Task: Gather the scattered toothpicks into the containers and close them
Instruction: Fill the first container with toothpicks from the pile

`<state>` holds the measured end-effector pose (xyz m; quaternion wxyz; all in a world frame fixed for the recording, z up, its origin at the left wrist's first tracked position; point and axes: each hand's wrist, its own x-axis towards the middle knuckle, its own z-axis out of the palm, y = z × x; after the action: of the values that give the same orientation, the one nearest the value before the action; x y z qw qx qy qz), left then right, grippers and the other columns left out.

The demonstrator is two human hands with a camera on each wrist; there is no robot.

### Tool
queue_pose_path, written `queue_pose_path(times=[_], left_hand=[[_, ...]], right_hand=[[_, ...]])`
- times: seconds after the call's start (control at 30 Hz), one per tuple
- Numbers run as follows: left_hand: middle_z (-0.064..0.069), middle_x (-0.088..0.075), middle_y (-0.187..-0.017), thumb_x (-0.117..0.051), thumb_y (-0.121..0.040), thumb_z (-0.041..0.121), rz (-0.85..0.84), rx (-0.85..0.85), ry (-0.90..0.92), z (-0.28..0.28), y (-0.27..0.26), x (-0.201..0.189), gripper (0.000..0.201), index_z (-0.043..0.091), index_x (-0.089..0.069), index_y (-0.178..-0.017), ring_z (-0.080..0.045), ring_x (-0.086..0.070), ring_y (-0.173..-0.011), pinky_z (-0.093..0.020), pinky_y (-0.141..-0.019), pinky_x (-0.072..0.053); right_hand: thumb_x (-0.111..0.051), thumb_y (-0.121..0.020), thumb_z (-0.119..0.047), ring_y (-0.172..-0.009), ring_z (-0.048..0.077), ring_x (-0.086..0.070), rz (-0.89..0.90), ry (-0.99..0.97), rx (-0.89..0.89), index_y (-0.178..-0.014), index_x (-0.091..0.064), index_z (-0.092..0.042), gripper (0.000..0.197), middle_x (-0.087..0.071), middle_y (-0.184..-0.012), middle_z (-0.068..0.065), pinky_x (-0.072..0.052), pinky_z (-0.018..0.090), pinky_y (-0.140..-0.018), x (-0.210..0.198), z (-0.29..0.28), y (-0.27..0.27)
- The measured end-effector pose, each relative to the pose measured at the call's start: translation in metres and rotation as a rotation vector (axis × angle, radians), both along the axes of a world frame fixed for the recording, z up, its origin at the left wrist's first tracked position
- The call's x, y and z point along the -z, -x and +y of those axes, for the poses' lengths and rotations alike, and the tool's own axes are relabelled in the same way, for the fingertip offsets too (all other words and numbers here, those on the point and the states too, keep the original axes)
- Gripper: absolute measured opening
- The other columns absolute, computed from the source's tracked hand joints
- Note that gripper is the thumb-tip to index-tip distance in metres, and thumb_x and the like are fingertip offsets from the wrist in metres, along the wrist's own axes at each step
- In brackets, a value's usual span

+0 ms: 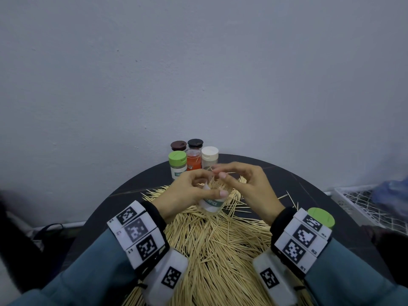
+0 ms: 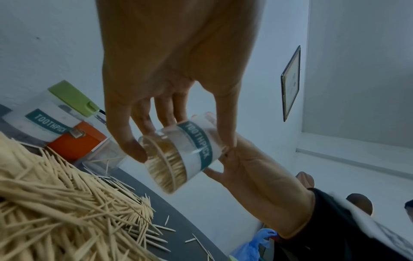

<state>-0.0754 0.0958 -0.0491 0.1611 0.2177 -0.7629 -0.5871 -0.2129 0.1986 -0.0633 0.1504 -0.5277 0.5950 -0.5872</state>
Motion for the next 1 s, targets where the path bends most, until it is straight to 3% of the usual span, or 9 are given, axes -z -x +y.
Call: queue_pose_path(times=[0.07, 0.13, 0.23, 0.37, 0.5, 0.67, 0.77, 1.0], left_hand=[[0.001, -0.065, -0.113, -0.078, -0.059, 0.032, 0.027, -0.052, -0.006, -0.003, 0.0, -0.001, 0.063, 0.019, -0.061, -0.118, -0.012, -0.062, -0.102, -0.022, -0.075, -0.05], [0.005, -0.065, -0.11, -0.08, -0.066, 0.024, 0.044, -0.098, 0.05, -0.004, -0.001, -0.001, 0.054, 0.021, -0.062, -0.117, -0.007, -0.062, -0.099, -0.015, -0.072, -0.05], [0.012, -0.064, -0.109, -0.083, -0.067, 0.024, 0.051, -0.143, 0.246, -0.006, 0.0, 0.0, 0.053, 0.023, -0.063, -0.116, 0.001, -0.057, -0.103, -0.011, -0.08, -0.043], [0.02, -0.062, -0.102, -0.087, -0.062, 0.024, 0.073, -0.167, 0.406, -0.004, 0.0, -0.001, 0.055, 0.026, -0.064, -0.111, 0.02, -0.052, -0.093, -0.002, -0.074, -0.04], [0.016, -0.064, -0.106, -0.089, -0.059, 0.023, 0.111, -0.207, 0.502, -0.004, 0.0, 0.0, 0.058, 0.024, -0.065, -0.111, 0.004, -0.059, -0.098, -0.02, -0.084, -0.048], [0.025, -0.061, -0.096, -0.09, -0.058, 0.019, 0.139, -0.227, 0.618, -0.001, -0.002, -0.002, 0.055, 0.027, -0.064, -0.106, 0.016, -0.054, -0.093, -0.007, -0.076, -0.043], [0.018, -0.062, -0.101, -0.09, -0.057, 0.021, 0.102, -0.174, 0.637, 0.002, -0.001, -0.002, 0.056, 0.03, -0.063, -0.105, 0.004, -0.057, -0.097, -0.022, -0.083, -0.048], [0.018, -0.064, -0.099, -0.09, -0.057, 0.018, 0.084, -0.17, 0.541, -0.001, -0.001, 0.0, 0.056, 0.027, -0.064, -0.107, -0.001, -0.061, -0.096, -0.035, -0.085, -0.054]], right_hand=[[-0.066, -0.084, -0.017, -0.104, -0.001, -0.058, 0.035, -0.011, 0.068, -0.09, -0.073, -0.028, 0.014, -0.066, -0.108, -0.01, -0.043, 0.017, -0.088, 0.0, -0.001, 0.001], [-0.067, -0.083, -0.018, -0.096, -0.002, -0.058, 0.085, -0.028, 0.116, -0.088, -0.072, -0.032, 0.016, -0.065, -0.101, -0.01, -0.042, 0.011, -0.079, 0.0, -0.001, 0.002], [-0.069, -0.082, -0.016, -0.084, 0.002, -0.061, 0.139, -0.072, 0.125, -0.087, -0.073, -0.026, 0.012, -0.067, -0.09, -0.011, -0.047, 0.011, -0.073, -0.002, 0.001, 0.001], [-0.072, -0.079, -0.011, -0.076, -0.002, -0.06, 0.223, -0.092, 0.139, -0.084, -0.07, -0.018, 0.009, -0.067, -0.08, -0.011, -0.047, 0.009, -0.066, -0.005, 0.002, -0.001], [-0.074, -0.076, -0.011, -0.073, -0.005, -0.059, 0.285, -0.067, 0.174, -0.082, -0.07, -0.015, 0.009, -0.065, -0.075, -0.011, -0.045, 0.005, -0.063, -0.008, 0.003, -0.003], [-0.075, -0.076, -0.015, -0.071, 0.001, -0.06, 0.29, -0.077, 0.192, -0.078, -0.07, -0.015, 0.005, -0.063, -0.067, -0.012, -0.044, 0.006, -0.06, -0.007, 0.003, -0.003], [-0.075, -0.077, -0.015, -0.072, 0.005, -0.06, 0.317, -0.059, 0.247, -0.075, -0.07, -0.015, 0.005, -0.064, -0.066, -0.009, -0.044, 0.007, -0.06, -0.007, 0.003, -0.002], [-0.073, -0.078, -0.018, -0.072, -0.005, -0.06, 0.35, -0.104, 0.138, -0.086, -0.075, -0.015, 0.009, -0.066, -0.074, -0.01, -0.046, 0.008, -0.065, -0.013, 0.006, -0.003]])
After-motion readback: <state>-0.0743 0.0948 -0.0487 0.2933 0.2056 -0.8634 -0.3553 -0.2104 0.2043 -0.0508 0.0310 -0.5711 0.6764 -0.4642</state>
